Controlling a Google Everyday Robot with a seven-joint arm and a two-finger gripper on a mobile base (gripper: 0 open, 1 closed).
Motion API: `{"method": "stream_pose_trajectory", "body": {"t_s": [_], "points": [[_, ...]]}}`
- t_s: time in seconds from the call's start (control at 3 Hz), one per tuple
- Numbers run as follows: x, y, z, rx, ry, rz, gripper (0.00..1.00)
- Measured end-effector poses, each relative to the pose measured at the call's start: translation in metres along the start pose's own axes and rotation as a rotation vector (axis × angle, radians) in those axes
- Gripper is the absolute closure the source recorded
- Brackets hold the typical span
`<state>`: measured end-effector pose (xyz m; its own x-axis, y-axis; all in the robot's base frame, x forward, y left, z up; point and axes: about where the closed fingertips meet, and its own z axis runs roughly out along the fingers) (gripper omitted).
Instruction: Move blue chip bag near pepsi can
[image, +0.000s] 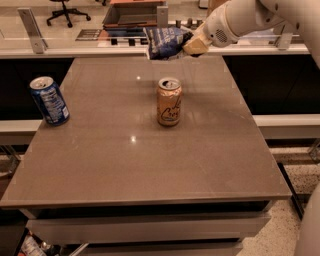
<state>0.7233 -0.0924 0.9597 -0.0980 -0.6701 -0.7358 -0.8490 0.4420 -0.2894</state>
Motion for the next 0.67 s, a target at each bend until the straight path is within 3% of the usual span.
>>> {"method": "stream_pose_trajectory", "body": {"t_s": [0.67], "points": [[-0.05,0.063,-0.007,-0.067,-0.027,-0.101,1.0]]}}
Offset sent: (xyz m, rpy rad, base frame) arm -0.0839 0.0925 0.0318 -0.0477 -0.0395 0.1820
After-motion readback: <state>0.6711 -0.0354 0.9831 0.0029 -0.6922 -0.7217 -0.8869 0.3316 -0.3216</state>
